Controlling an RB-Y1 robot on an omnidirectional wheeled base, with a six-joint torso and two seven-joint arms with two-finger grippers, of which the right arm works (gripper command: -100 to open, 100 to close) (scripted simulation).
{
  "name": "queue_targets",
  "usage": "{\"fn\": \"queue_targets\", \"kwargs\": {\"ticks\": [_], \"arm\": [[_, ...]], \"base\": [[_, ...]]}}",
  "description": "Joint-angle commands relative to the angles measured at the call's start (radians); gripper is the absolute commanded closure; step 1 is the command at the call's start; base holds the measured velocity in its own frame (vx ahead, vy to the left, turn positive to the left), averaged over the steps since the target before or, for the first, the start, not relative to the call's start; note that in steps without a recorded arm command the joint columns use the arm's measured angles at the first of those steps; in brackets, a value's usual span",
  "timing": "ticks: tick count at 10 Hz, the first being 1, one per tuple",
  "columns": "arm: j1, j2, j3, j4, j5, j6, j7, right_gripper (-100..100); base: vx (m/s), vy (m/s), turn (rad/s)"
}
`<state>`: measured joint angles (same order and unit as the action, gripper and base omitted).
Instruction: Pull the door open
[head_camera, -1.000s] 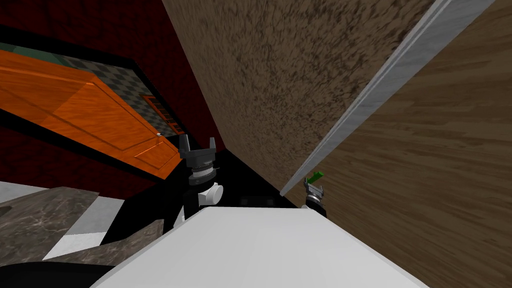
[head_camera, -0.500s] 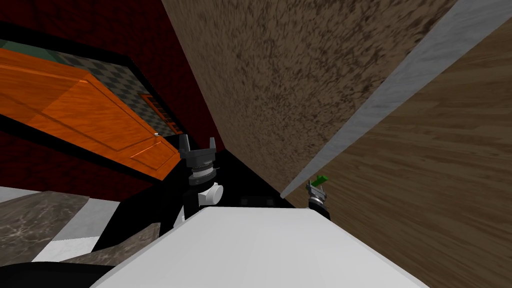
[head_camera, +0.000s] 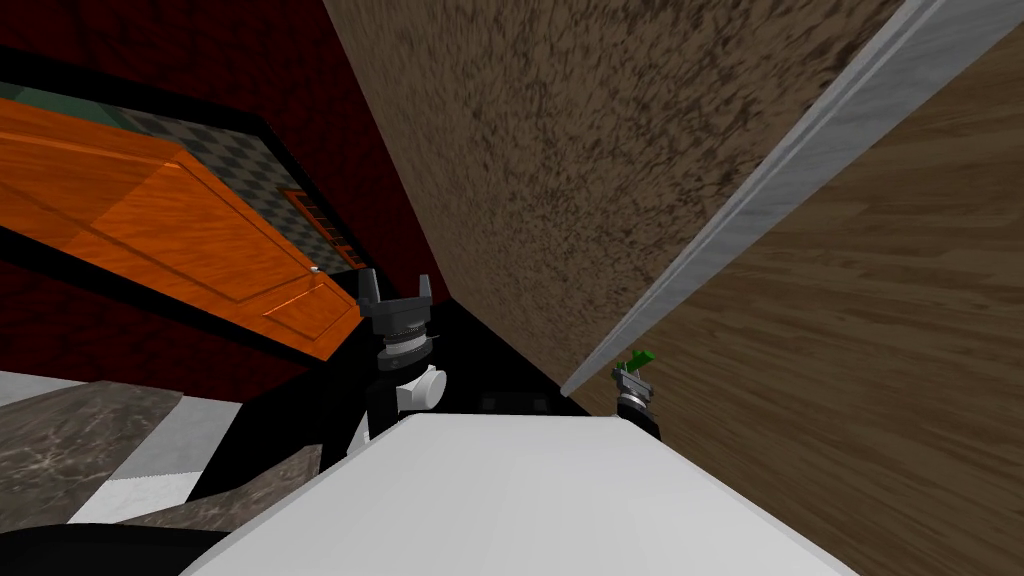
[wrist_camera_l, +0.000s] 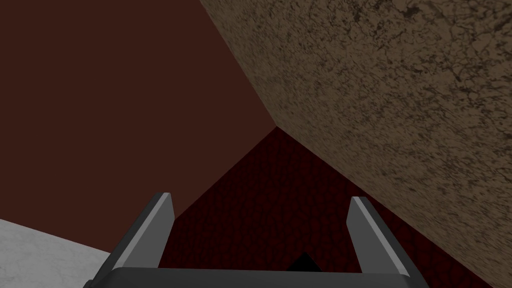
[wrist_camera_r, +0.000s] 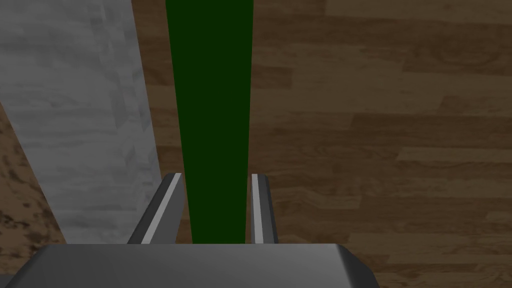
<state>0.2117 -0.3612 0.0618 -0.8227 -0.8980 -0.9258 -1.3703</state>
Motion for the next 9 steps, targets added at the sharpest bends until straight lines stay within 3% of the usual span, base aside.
{"fn": "queue_targets", "kwargs": {"ticks": [1, 9], "arm": [[0.005, -0.008, 0.016, -0.009, 0.010, 0.001, -0.010, 100], [0.030, -0.048, 0.104, -0.061, 0.061, 0.008, -0.061, 100]], "base": [[-0.138, 0.005, 0.056], [-0.211, 0.034, 0.059]]}}
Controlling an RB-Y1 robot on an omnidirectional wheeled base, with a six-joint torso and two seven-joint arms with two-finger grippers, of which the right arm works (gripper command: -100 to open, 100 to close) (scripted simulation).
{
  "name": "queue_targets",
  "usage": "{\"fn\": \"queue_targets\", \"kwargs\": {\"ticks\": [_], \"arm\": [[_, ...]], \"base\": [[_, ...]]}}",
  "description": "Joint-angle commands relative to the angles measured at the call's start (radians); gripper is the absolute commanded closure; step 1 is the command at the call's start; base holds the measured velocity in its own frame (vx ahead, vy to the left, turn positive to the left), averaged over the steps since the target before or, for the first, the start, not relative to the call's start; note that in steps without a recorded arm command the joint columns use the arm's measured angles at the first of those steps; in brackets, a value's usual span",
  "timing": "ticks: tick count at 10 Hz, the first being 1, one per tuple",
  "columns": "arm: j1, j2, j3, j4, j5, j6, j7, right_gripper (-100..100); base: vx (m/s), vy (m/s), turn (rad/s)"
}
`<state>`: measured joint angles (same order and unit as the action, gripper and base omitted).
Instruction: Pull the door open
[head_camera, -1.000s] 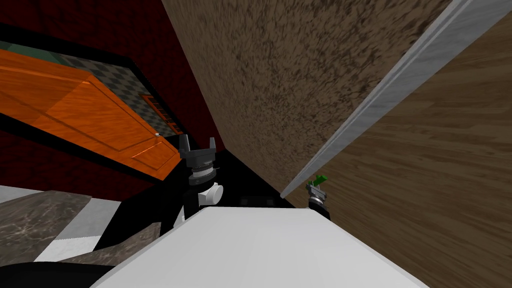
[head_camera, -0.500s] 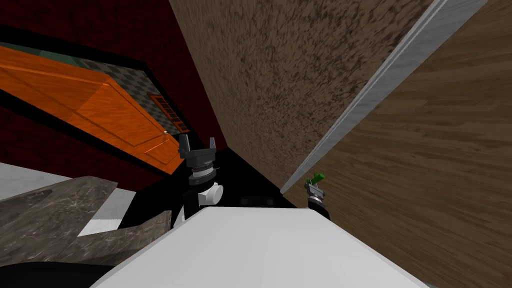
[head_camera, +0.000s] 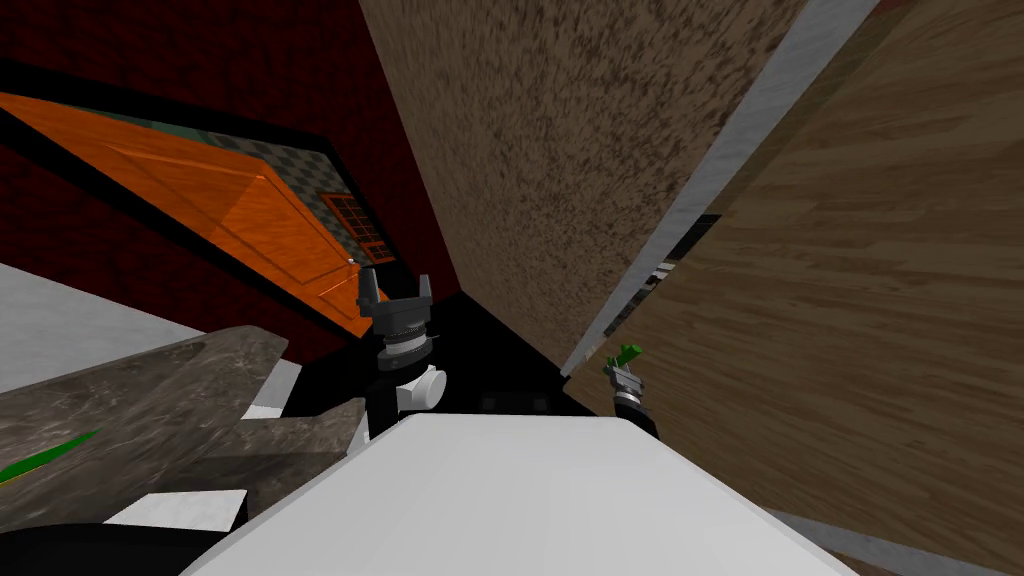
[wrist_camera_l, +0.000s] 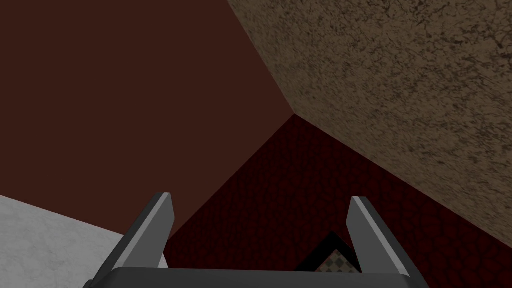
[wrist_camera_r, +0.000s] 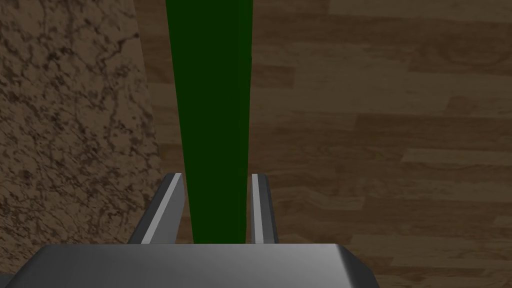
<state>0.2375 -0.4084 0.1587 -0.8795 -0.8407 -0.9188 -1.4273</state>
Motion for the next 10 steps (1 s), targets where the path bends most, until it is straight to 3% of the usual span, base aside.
{"fn": "queue_targets", "kwargs": {"ticks": [1, 7, 8, 9, 10], "arm": [[0.000, 0.000, 0.000, 0.000, 0.000, 0.000, 0.000, 100], [0.035, -0.037, 0.095, -0.041, 0.054, -0.025, -0.051, 100], [0.040, -0.042, 0.107, -0.047, 0.061, -0.028, -0.058, 100], [0.044, -0.040, 0.097, -0.054, 0.054, -0.019, -0.049, 100], [0.054, -0.047, 0.123, -0.063, 0.069, -0.027, -0.059, 100]], "base": [[-0.105, 0.026, 0.016], [-0.225, 0.009, 0.061], [-0.218, -0.027, 0.063], [-0.097, -0.006, 0.027], [-0.154, -0.047, 0.062]]}}
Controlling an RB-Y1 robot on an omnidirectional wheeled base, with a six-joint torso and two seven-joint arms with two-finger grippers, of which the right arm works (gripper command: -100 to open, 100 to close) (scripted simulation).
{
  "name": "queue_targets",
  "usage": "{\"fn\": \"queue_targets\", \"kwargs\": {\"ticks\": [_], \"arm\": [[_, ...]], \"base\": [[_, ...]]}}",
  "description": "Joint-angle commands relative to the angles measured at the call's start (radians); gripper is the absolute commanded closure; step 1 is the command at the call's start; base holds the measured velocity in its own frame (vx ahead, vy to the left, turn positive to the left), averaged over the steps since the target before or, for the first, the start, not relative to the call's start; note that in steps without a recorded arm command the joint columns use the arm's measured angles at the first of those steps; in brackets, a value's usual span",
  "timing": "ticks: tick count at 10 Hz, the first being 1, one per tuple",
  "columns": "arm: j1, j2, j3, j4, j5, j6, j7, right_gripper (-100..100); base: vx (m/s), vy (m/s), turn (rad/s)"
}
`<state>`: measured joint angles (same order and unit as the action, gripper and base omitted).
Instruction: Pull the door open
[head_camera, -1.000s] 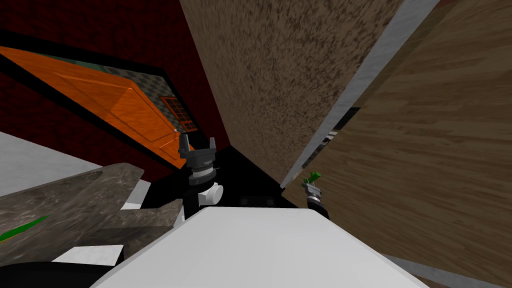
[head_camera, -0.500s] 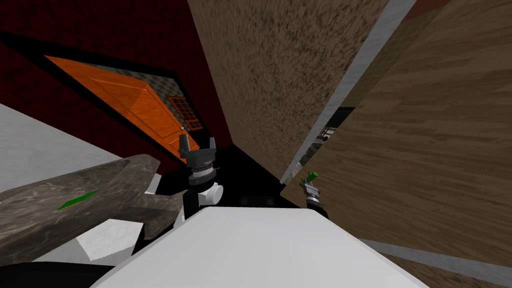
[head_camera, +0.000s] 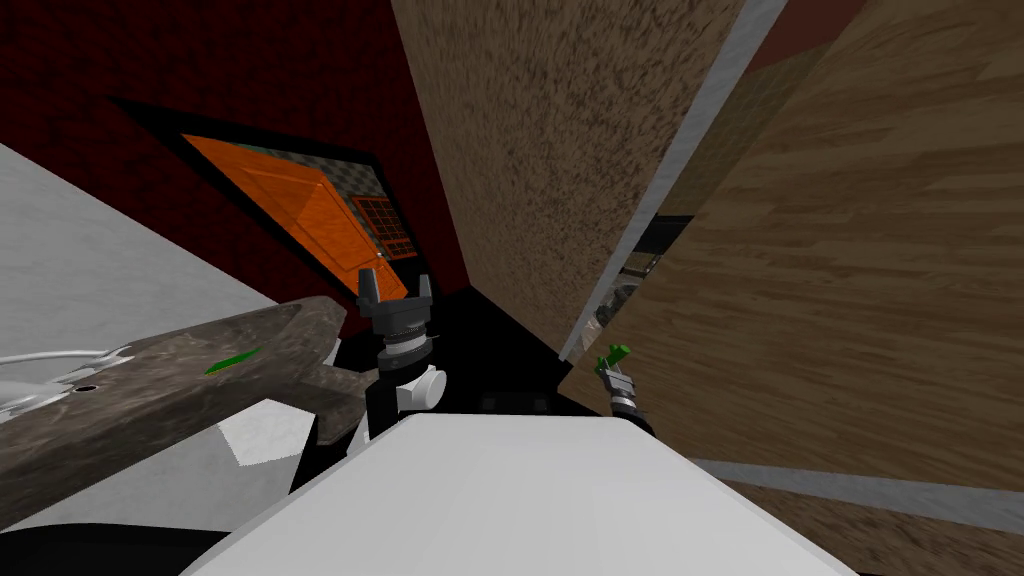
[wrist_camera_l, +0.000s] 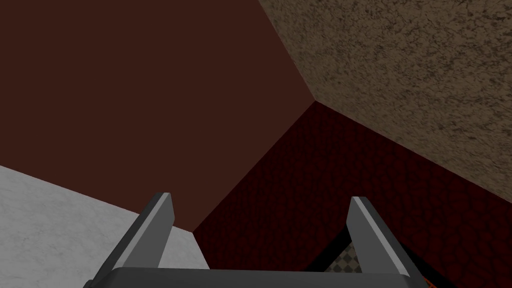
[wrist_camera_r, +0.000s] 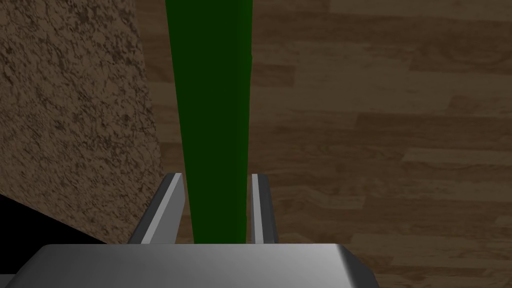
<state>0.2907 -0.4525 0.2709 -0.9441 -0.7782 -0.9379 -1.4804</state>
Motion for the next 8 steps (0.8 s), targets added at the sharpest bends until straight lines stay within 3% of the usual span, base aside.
{"fn": "queue_targets", "kwargs": {"ticks": [1, 6, 7, 8], "arm": [[0.005, -0.008, 0.022, -0.003, 0.014, -0.014, -0.012, 100], [0.032, -0.038, 0.094, -0.032, 0.059, -0.052, -0.045, 100], [0.023, -0.034, 0.087, -0.025, 0.055, -0.047, -0.043, 100], [0.035, -0.045, 0.112, -0.025, 0.069, -0.066, -0.059, 100]], "base": [[-0.253, -0.047, 0.077], [-0.255, -0.020, 0.055], [-0.122, -0.006, 0.026], [-0.167, 0.009, 0.094]]}}
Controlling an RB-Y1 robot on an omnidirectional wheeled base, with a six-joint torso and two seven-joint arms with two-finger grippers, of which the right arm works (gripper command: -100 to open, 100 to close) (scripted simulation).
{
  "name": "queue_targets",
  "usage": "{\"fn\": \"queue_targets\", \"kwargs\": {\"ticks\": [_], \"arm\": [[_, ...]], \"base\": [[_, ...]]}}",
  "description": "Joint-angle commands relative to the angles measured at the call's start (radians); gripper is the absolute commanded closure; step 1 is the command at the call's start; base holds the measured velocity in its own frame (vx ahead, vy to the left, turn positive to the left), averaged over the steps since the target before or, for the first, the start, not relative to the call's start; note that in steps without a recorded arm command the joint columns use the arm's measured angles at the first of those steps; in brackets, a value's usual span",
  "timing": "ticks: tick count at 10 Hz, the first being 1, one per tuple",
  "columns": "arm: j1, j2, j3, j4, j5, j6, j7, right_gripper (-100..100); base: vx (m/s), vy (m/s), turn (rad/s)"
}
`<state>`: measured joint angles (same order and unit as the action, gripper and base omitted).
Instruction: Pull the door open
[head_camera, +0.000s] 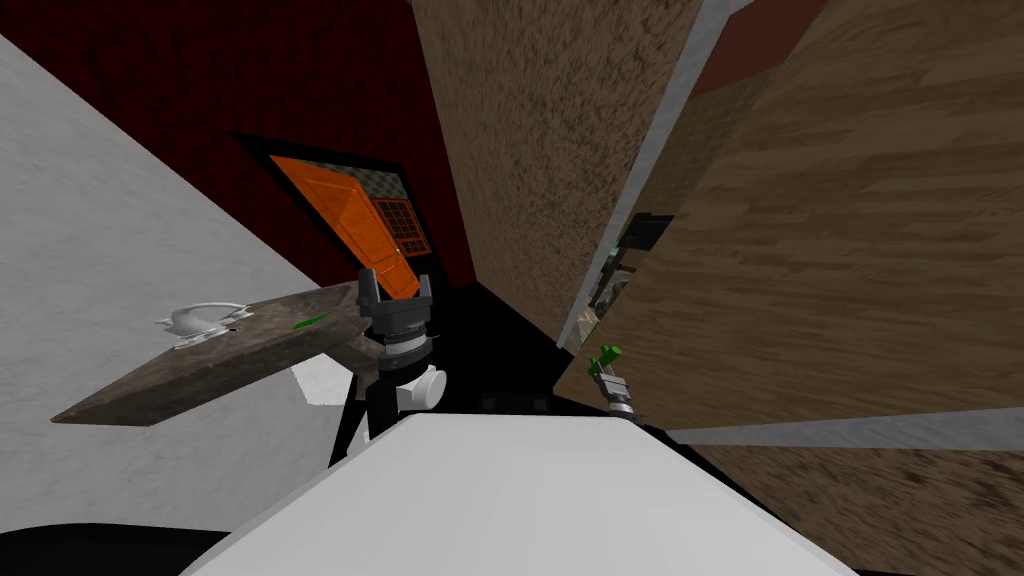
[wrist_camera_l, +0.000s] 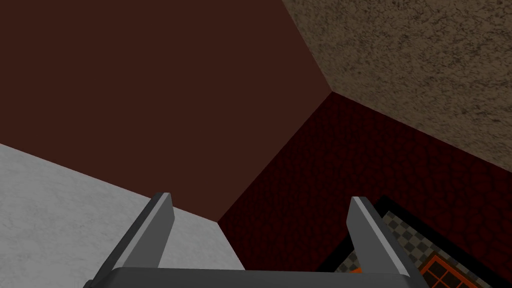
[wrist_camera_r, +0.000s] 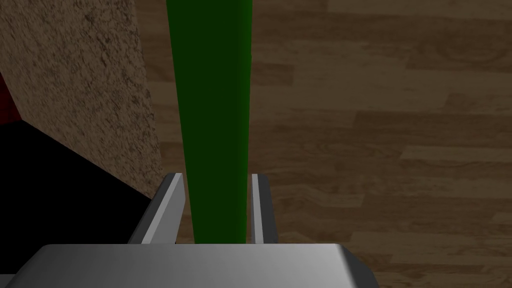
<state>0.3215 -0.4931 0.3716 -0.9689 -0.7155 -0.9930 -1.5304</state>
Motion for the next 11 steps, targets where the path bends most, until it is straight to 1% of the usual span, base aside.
{"fn": "queue_targets", "kwargs": {"ticks": [1, 7, 8, 9, 11], "arm": [[0.006, -0.008, 0.017, 0.000, 0.010, -0.016, -0.013, 100], [0.038, -0.056, 0.086, -0.004, 0.051, -0.080, -0.062, 100], [0.031, -0.049, 0.080, -0.007, 0.047, -0.068, -0.054, 100], [0.033, -0.056, 0.094, 0.004, 0.054, -0.082, -0.066, 100], [0.033, -0.066, 0.105, 0.016, 0.059, -0.099, -0.081, 100]], "base": [[-0.217, -0.051, 0.080], [-0.205, -0.044, 0.084], [-0.094, -0.011, 0.019], [-0.156, -0.018, 0.134], [-0.232, -0.012, 0.140]]}}
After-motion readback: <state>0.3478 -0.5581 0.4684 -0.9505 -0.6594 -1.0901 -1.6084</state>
